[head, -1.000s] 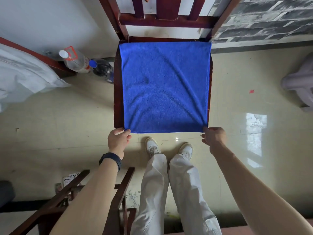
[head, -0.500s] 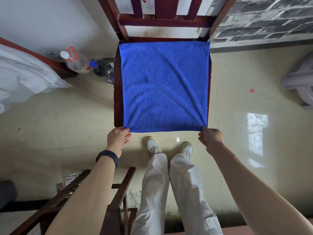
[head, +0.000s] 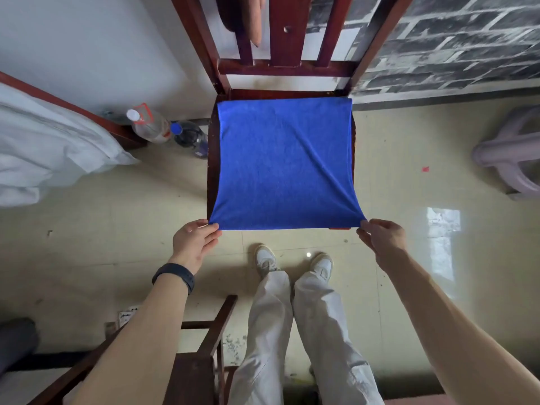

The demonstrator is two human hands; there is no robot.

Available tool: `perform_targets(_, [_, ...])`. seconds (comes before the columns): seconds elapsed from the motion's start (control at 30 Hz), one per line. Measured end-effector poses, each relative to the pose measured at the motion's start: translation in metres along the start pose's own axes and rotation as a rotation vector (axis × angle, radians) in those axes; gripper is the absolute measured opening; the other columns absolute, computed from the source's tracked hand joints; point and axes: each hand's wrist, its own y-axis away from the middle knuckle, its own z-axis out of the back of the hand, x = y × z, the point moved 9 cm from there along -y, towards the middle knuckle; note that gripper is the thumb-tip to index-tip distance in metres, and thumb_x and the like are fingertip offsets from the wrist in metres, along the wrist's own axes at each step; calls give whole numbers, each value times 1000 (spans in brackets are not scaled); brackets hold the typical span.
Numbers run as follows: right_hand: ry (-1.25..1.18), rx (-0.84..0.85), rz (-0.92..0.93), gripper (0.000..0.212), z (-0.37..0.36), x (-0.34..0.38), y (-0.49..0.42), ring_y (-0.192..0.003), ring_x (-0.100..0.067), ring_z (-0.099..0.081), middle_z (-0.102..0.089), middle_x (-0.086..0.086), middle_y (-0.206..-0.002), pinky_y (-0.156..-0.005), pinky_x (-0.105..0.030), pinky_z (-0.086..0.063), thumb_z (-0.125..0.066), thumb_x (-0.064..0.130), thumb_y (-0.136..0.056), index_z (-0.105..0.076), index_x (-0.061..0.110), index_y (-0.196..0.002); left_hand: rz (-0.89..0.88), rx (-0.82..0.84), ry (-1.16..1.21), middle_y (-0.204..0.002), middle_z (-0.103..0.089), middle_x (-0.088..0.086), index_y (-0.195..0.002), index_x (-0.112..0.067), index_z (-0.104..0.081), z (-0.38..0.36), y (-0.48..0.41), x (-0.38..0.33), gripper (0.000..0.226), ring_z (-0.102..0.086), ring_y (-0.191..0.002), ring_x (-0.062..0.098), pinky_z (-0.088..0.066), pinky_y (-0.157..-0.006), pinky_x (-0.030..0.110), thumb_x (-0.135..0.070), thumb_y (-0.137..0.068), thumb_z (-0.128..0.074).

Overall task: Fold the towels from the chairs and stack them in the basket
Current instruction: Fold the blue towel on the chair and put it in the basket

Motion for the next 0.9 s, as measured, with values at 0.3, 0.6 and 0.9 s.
perform_targets(0.3, [-338, 151, 176, 19, 23, 125, 129, -73, -19, -67, -62, -8, -84, -70, -23, -61, -59, -3, -93, -53, 14, -88, -153, 43, 13, -91, -69, 7, -95, -17, -69, 9, 104, -111, 15, -66, -78, 17, -54, -79, 26, -4, -90, -62])
perform_targets(0.6, [-264, 144, 270, 12, 45, 223, 216, -77, -20, -68, -65, -10, -90, -64, -25, -59, -62, -1, -91, -59, 11, -90, -181, 179, 56, -92, -67, 3, -94, -18, -66, 0, 201, -223, 16, -66, -80, 12, -54, -72, 25, -6, -95, -56])
perform_targets(0.9, [-318, 182, 348, 6, 25, 279, 220, -50, -6, -67, -70, -3, -61, -56, -18, -56, -64, -7, -90, -62, -1, -89, -181, 216, 158, -90, -67, 6, -91, -9, -65, -20, 209, -255, 11, -66, -80, 14, -52, -93, 31, 1, -93, -61])
